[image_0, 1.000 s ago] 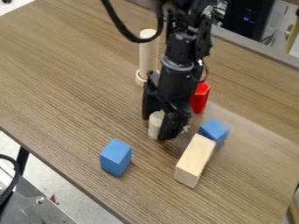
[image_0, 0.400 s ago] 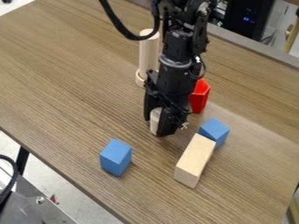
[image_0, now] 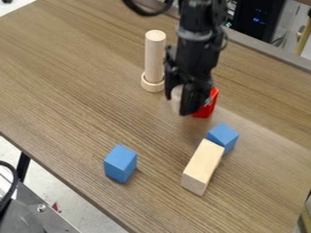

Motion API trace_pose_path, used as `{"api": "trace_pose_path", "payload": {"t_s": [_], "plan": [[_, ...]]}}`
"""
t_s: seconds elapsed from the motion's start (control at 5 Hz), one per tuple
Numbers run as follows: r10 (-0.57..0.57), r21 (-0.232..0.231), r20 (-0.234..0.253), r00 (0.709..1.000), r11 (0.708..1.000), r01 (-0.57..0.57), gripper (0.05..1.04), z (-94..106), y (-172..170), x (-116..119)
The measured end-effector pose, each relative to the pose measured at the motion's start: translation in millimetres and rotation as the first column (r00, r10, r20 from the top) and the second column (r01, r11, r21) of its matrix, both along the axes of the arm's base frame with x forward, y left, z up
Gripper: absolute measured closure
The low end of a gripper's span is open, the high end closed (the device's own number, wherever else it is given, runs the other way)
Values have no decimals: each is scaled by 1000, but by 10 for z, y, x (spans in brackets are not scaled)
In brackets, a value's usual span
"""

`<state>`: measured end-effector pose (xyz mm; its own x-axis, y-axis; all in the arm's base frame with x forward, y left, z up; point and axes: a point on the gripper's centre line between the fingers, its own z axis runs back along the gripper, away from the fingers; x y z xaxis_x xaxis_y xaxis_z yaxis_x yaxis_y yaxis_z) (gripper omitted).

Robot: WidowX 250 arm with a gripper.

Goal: Remove blue block from red hexagon and put on the right, put the cylinder on top of the red hexagon

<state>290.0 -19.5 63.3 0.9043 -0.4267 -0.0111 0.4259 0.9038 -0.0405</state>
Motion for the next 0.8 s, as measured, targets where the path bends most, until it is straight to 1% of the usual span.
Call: {"api": "trace_pose_path", "payload": {"t_s": [0.2, 0.4, 0.6, 0.8], "plan": [[7, -13, 38, 999, 1000, -6, 520, 148, -16, 140], [7, -21, 64, 998, 1000, -6, 520, 270, -15, 241], [-6, -21, 71, 997, 1000, 7, 520, 293, -18, 303], [-8, -19, 58, 998, 1000, 9, 520, 243, -17, 318]]}}
